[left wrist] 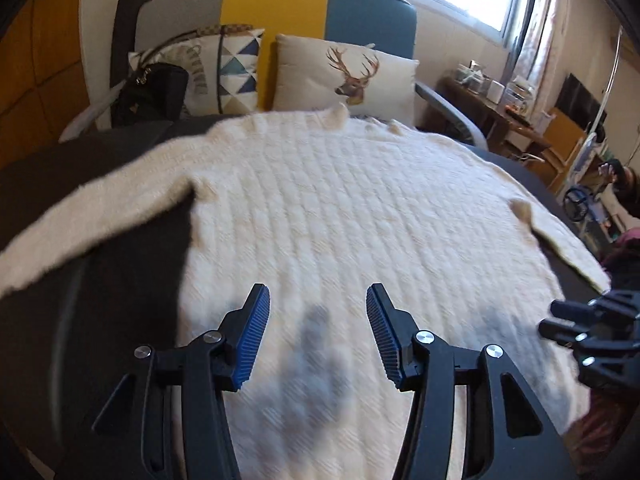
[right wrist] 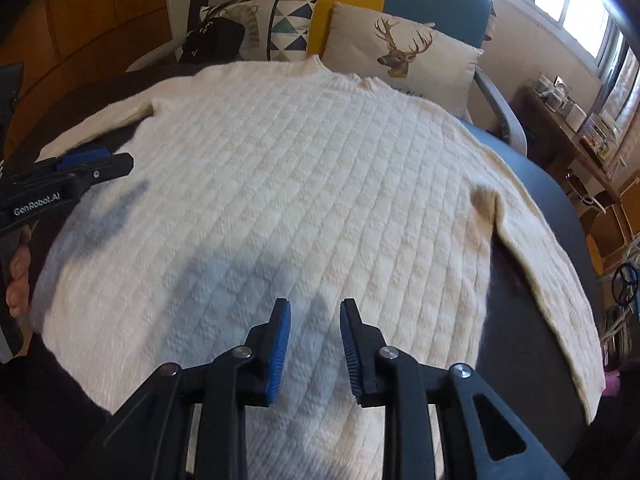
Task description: Fold clothes
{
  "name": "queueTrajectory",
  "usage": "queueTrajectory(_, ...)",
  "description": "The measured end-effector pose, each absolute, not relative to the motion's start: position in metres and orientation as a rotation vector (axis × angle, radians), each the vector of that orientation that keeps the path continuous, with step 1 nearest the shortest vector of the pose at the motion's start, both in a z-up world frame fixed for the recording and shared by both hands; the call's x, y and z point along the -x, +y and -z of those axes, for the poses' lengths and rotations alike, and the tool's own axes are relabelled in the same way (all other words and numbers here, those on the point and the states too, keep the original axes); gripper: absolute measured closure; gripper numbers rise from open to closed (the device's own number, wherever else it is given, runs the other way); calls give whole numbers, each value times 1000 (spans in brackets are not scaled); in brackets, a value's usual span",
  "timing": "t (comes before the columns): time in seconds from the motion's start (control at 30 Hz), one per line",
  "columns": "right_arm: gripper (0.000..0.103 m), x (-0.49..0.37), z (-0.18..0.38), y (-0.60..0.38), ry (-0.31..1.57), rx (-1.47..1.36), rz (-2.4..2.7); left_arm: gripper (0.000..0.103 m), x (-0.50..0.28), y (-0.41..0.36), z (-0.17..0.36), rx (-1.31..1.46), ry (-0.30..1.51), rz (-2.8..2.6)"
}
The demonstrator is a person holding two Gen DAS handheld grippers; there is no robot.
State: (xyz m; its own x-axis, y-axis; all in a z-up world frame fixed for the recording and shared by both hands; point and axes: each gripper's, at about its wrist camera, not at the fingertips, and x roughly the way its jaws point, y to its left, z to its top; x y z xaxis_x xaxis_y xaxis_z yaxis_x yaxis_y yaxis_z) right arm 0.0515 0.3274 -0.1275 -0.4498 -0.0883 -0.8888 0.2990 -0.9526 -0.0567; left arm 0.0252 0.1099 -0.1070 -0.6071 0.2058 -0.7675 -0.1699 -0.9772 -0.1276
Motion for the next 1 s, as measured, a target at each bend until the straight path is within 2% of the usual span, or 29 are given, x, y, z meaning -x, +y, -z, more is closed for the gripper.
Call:
queueTrajectory(0.17, 79, -69, 157, 337, 221, -1548, 2480, 49, -39, 121, 132, 1292, 42, -2649)
queueTrajectory(0.23, 85, -72, 157, 338, 192, -1524, 2495, 49, -42, 122, 141, 1276, 102, -2672)
queueTrajectory(0.33, 87, -70, 156, 336, 187, -1519, 2479, 47, -46, 122, 149, 1241, 167, -2702)
queueTrajectory(0.47, 87, -69, 156, 333, 165, -1511, 2449, 45, -47, 111, 151, 1210, 184, -2726)
queueTrajectory(0.53, 87, -67, 155, 327, 149, -1503, 2425, 37, -46, 100, 150, 1210, 188, -2745)
queueTrajectory(0.63, 84, -65, 148, 329, 130, -1501, 2391, 37, -47, 82, 144, 1244, 154, -2744)
queueTrajectory(0.73, 84, -69, 128, 347, 32, -1463, 2431, 37, -54, 78, 125, 1194, 164, -2791)
queueTrajectory(0.87, 82, -82, 130, 352, 226, -1546, 2438, 37, -48, 90, 121, 1190, 152, -2766)
queueTrajectory(0.93, 82, -93, 147, 357, 348, -1636, 2433, 37, -48, 104, 133, 1225, 242, -2747)
queueTrajectory(1.0, 82, -104, 151, 370, 325, -1620, 2454, 37, -57, 111, 149, 1237, 301, -2728)
